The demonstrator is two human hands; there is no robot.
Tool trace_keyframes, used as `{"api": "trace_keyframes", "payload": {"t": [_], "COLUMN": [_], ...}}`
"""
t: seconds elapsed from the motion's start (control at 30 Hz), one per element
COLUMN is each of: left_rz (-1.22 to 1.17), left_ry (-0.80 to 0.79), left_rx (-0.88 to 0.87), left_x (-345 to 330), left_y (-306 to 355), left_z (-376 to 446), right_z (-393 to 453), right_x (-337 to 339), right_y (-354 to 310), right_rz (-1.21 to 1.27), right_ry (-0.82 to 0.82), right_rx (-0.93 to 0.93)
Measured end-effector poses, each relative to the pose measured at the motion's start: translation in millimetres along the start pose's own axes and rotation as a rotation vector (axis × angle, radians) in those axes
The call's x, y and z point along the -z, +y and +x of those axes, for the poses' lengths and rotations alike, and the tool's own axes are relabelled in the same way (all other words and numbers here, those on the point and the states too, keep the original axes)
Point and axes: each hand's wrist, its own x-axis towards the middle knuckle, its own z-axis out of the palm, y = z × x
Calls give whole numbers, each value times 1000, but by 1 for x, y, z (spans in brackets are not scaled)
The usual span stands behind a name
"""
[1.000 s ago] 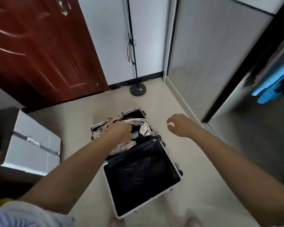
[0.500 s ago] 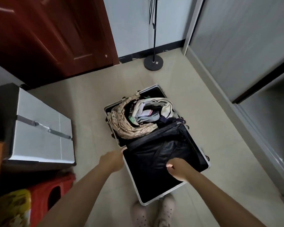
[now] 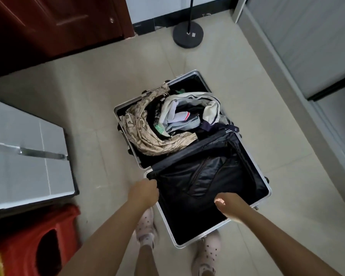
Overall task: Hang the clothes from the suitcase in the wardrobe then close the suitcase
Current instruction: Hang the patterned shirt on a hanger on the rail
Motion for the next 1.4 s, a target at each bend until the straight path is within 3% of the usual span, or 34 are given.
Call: {"api": "trace_keyframes", "payload": {"t": [0.3,0.53,0.73,0.9,1.03,1.13,1.4], "left_rz": [-79,-415,-645,-879,-974,-970,-846], "left_ry": [-24,49,41,-4,-60,-86,-41], "left_rx": [-3,77,92,160,210,224,194], "left_x": [-15,-14,-41,-57,-58,-56,-49], "left_y": [-105,-144,-135,-126,-118,-111,-102], "left_z": [128,232,277,286,279,277,298], "right_z": [155,272,325,328,313,302,328], "right_x": [-43,-52,-69,-79,-75,-82,-64], "right_y": [-127,-186,-196,-185,-165,-150,-149], "right_rz": [-11,-60,-48,-78,-90,-108,-439], "right_ry": [26,217,349,347,304,115,271], "right_rx": [117,185,101,178,108,44,38]}}
